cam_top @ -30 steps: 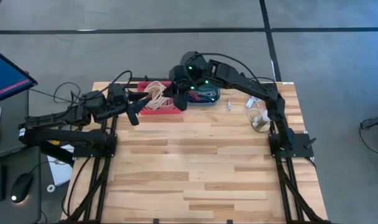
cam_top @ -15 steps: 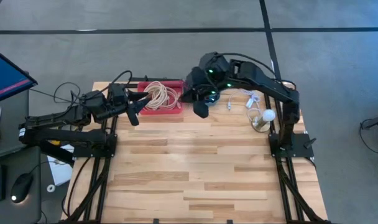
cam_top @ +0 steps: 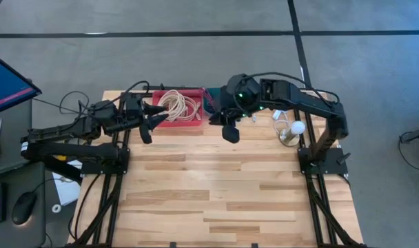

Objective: Pick & Place USB Port
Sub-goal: Return to Home Position

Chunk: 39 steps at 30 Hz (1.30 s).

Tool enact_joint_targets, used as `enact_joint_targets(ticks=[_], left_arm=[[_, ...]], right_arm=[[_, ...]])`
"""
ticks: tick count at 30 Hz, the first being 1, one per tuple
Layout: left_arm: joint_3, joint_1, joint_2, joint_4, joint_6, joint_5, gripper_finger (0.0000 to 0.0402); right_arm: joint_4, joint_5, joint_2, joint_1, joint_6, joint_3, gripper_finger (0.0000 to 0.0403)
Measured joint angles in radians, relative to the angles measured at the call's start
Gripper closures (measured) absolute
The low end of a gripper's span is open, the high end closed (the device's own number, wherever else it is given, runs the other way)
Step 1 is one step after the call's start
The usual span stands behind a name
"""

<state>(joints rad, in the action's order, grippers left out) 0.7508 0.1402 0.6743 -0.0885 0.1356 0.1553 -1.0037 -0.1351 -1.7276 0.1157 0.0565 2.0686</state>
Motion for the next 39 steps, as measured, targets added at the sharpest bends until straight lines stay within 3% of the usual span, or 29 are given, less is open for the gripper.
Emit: enact_joint_targets(ticks=[11,18,27,39], left_arm=[[0.0,-0.013,0.0,0.024,0.003,-0.033,0.0257],[0.0,-0.072,0.0,0.092,-0.029,-0.033,0.0257],[0.0,-0.173,0.002,0.21,-0.136,-0.033,0.0257],[0.0,-0.179,-0.005,0.217,-0.088,-0.012,0.0257]], right_arm=[[0.398,0.036,0.359,-0.011,-0.123,-0.541,0.0349],[0.6,0.128,0.585,-0.019,-0.133,-0.786,0.0349],[0.71,0.165,0.738,-0.039,-0.08,-0.909,0.0349],[0.71,0.162,0.765,-0.097,-0.083,-0.919,0.0349]])
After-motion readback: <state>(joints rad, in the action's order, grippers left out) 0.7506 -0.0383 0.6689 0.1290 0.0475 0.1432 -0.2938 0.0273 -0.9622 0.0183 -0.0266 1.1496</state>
